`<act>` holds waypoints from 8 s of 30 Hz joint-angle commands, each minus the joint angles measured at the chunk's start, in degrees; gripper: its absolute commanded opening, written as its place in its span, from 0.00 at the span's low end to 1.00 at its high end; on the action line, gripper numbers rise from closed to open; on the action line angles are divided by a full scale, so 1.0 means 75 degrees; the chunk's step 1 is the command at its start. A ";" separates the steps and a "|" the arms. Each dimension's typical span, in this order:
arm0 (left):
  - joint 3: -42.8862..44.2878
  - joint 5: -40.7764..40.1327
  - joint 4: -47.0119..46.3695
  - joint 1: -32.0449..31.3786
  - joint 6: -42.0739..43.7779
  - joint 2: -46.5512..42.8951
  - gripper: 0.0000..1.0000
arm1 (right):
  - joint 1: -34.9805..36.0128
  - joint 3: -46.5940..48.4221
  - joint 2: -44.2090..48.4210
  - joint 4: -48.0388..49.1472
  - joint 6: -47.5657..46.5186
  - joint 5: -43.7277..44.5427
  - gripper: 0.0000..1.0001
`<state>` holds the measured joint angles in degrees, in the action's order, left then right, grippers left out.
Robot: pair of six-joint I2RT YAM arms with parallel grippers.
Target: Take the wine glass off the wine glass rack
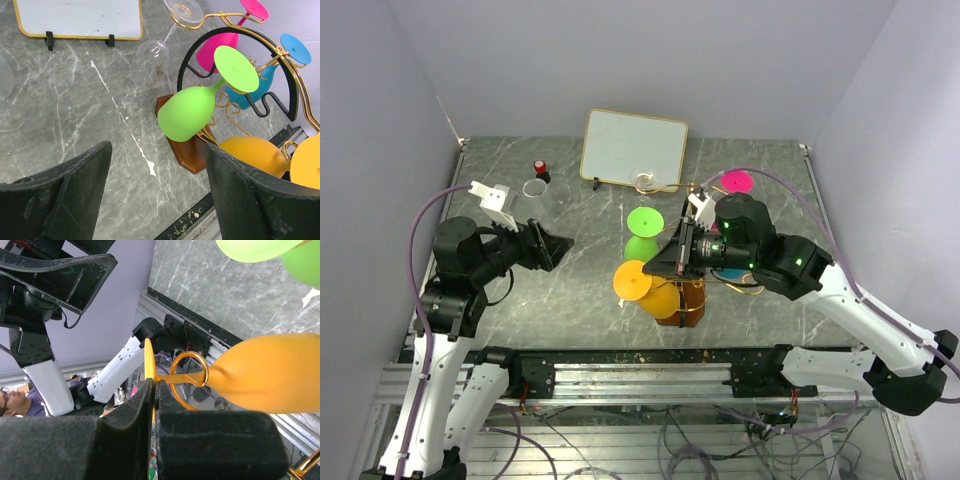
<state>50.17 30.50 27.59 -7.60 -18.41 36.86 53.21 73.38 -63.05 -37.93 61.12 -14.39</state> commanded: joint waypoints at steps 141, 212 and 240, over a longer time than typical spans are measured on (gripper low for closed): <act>0.1128 0.2391 -0.5331 -0.0019 -0.7875 0.0275 0.07 | -0.0209 -0.2941 0.1682 0.8636 0.4034 0.2650 0.18; 0.4607 -0.5096 0.3977 -0.0480 -0.0523 0.7412 0.07 | -0.0195 -0.0249 0.4698 0.0190 -0.3039 0.8379 0.47; 0.4805 -0.4889 0.3958 -0.0591 -0.0361 0.7756 0.27 | -0.0192 -0.0216 0.4648 0.0057 -0.2952 0.8725 0.48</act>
<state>83.96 -6.76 57.74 -11.68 -22.06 95.59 51.81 71.57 -27.99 -37.58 38.30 49.98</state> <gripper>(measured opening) 0.228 0.483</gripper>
